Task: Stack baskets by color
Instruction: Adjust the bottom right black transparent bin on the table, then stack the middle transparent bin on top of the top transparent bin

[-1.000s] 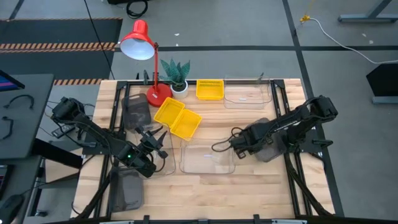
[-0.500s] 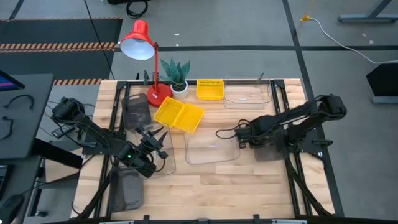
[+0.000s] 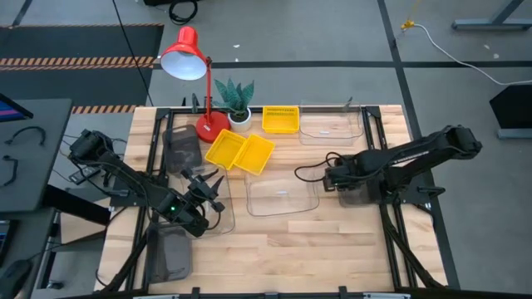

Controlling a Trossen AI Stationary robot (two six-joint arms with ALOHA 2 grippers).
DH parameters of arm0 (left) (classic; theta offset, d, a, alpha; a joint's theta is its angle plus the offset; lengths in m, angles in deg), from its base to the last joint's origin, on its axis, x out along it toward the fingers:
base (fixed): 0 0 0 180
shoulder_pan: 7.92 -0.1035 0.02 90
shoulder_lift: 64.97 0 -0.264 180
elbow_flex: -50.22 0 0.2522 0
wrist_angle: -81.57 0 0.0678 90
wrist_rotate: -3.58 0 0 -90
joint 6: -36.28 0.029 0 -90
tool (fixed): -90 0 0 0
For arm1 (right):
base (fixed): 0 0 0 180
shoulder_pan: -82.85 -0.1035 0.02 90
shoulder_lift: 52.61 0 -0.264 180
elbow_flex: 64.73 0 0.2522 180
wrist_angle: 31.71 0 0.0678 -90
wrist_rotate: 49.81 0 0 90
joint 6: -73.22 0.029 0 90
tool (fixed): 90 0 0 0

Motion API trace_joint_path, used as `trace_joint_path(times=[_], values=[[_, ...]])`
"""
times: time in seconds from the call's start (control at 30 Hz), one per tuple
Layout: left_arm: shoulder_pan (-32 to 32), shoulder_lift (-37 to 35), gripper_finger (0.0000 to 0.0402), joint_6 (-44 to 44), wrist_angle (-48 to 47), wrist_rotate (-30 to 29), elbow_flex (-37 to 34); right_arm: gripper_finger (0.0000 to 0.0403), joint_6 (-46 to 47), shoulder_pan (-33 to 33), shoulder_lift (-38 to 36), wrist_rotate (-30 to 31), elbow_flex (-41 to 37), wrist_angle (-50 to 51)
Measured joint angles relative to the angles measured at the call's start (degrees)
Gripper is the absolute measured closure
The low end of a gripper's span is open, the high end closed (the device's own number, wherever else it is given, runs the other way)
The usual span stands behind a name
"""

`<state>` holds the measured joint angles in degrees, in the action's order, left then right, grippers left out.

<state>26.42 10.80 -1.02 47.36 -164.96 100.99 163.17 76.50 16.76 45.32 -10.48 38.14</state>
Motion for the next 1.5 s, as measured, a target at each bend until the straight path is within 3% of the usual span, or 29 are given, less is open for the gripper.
trace_joint_path(times=[0.2, 0.4, 0.63, 0.77, 0.93, 1.03, 1.3, 1.5], values=[[0.0, 0.0, 0.0285, 0.4, 0.8, 0.0, 0.0, 0.0272, 0.1, -1.0, -3.5, 2.0, 0.0, -0.3], [0.0, 0.0, 0.0285, 0.5, 0.9, 0.0, 0.0, 0.0271, -2.4, -1.0, -5.9, 9.1, 0.0, -10.0], [0.0, 0.0, 0.0285, 0.7, 1.0, 0.1, 0.0, 0.0284, -23.1, -1.4, -6.2, 16.4, 0.1, -27.3], [0.0, 0.0, 0.0285, 6.4, 4.2, 3.6, 0.9, 0.0284, -36.9, -4.1, -6.2, 19.5, 0.1, -37.6], [0.0, 0.0, 0.0285, 18.4, 15.6, 8.0, 2.0, 0.0285, -58.8, -10.8, -3.8, 16.6, 0.2, -57.4], [0.0, 0.0, 0.0285, 24.6, 21.6, 8.4, 2.0, 0.0285, -67.1, -14.7, 1.0, 15.9, 0.8, -63.7], [-2.4, 0.0, 0.0285, 40.8, 34.5, 8.3, 2.1, 0.0282, -73.7, -15.6, 17.7, 9.0, 12.6, -55.0], [-5.2, -0.1, 0.0285, 42.9, 39.0, 8.4, 2.1, 0.0246, -75.5, -13.1, 26.9, 6.9, 23.2, -38.6]])
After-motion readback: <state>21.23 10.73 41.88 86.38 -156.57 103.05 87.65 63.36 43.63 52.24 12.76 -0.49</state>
